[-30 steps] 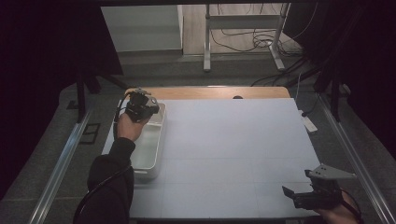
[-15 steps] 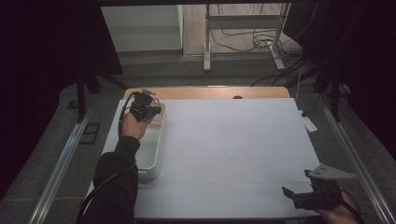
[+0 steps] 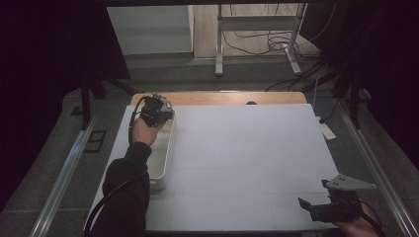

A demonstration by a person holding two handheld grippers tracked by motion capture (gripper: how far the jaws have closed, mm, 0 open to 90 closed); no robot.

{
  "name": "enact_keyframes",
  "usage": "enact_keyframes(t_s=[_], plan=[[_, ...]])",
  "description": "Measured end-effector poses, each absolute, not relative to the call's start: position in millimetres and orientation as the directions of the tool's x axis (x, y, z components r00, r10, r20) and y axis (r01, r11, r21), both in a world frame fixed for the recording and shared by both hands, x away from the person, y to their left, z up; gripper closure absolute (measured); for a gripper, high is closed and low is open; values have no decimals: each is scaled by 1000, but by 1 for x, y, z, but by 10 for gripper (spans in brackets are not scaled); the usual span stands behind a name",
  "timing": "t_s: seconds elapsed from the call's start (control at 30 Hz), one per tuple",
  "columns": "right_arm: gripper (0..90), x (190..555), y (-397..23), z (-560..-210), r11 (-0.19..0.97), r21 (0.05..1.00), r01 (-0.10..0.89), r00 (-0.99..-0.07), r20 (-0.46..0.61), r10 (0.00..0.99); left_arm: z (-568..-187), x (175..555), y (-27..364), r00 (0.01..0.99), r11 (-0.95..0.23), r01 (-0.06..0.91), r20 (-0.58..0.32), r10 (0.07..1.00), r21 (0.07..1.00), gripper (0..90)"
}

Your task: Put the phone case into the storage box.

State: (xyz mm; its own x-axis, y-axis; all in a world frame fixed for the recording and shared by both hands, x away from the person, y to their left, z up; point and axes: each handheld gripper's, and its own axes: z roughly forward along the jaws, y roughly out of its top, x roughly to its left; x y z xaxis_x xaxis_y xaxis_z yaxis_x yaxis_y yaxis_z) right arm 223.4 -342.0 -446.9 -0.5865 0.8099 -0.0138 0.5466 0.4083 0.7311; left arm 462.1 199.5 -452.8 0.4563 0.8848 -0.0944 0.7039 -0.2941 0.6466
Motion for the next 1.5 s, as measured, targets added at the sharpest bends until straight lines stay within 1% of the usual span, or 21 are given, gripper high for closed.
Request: enact_keyframes(t_s=[0.1, 0.23, 0.6, 0.8, 0.83, 1.03, 1.07, 1.5], plan=[[0, 223, -342, -447, 408, 731, 547, -586, -13, 810, -454, 463, 198, 456, -296, 702, -90, 885, 647, 818], [0, 223, -342, -447, 407, 732, 547, -586, -13, 810, -454, 463, 197, 458, -297, 697, -86, 885, 653, 799], [0, 223, -342, -447, 409, 731, 547, -586, -15, 810, -447, 458, 201, 461, -284, 681, -94, 883, 675, 685], [0, 223, -342, -447, 407, 731, 548, -584, -15, 812, -445, 455, 203, 456, -256, 680, -123, 881, 687, 616], [0, 223, -342, -447, 407, 731, 548, -584, -15, 812, -445, 454, 204, 454, -251, 681, -128, 882, 688, 616], [0, 223, -342, -447, 411, 729, 548, -586, -17, 810, -444, 449, 207, 457, -234, 677, -150, 877, 697, 545], [0, 223, -341, -447, 412, 728, 548, -585, -19, 811, -444, 448, 208, 456, -228, 678, -156, 876, 699, 521], [0, 223, -341, -447, 414, 726, 549, -585, -20, 811, -439, 444, 213, 458, -214, 670, -169, 873, 710, 441]])
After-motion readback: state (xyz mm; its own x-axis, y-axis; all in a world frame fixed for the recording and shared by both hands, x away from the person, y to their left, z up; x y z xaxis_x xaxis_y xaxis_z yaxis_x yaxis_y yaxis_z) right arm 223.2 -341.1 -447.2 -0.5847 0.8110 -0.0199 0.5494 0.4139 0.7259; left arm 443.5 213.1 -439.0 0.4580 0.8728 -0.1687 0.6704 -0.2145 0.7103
